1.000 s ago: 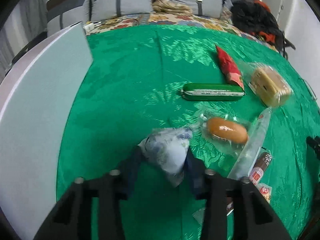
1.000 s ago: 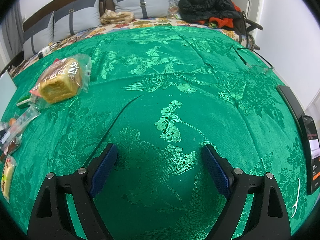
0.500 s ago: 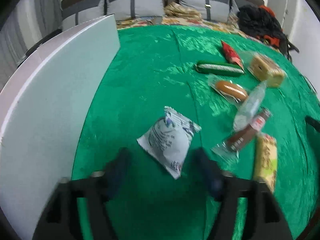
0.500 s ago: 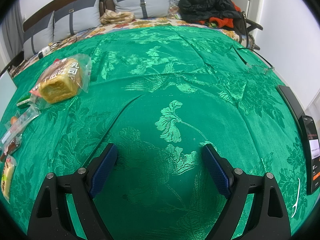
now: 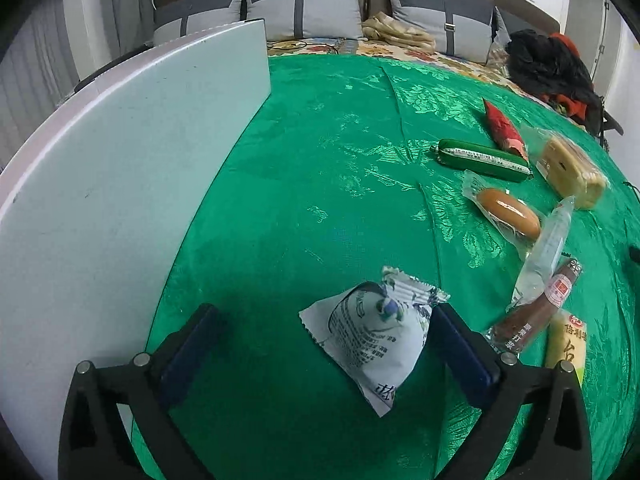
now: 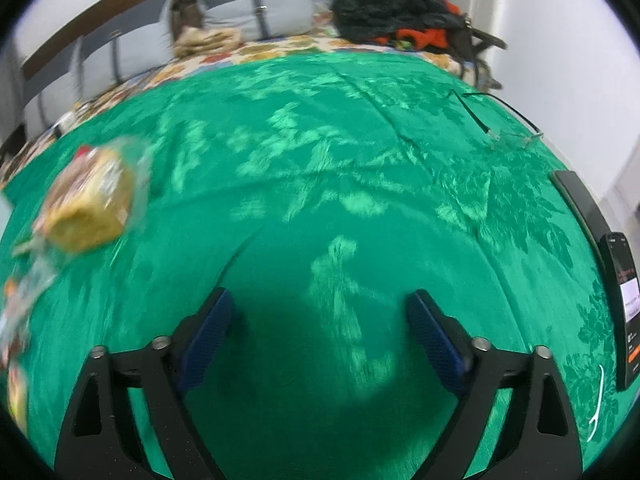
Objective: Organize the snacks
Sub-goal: 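Lower the left gripper around the white triangle pastry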
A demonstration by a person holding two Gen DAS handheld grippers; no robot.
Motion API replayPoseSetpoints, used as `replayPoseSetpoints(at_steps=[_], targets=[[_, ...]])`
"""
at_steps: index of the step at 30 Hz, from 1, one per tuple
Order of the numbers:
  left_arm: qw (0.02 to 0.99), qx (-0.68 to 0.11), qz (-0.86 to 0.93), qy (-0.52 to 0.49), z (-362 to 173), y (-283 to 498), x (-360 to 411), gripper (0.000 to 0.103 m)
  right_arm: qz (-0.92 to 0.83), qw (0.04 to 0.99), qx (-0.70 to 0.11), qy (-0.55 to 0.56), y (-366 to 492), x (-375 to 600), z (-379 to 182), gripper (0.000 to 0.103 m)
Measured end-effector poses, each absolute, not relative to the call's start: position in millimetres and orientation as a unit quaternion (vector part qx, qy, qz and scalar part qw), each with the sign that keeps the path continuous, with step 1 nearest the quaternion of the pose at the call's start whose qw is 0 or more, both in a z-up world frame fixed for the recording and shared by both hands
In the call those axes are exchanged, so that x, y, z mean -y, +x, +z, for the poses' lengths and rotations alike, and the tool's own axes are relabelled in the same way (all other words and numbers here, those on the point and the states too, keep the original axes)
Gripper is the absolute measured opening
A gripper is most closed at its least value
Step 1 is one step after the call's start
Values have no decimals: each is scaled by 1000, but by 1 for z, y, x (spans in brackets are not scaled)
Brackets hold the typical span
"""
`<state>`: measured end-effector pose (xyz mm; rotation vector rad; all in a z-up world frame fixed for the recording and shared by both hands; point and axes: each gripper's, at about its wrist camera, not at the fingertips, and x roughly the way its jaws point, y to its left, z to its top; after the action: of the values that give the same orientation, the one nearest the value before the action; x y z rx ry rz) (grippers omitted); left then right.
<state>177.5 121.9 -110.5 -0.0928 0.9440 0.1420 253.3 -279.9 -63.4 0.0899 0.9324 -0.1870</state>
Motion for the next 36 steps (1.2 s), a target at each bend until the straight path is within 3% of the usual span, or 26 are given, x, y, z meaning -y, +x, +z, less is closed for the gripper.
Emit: replayPoseSetpoints(at_steps=[36], targets=[[887, -454, 67, -47, -111, 178, -123, 103, -96, 888, -448, 49, 262, 280, -63, 96]])
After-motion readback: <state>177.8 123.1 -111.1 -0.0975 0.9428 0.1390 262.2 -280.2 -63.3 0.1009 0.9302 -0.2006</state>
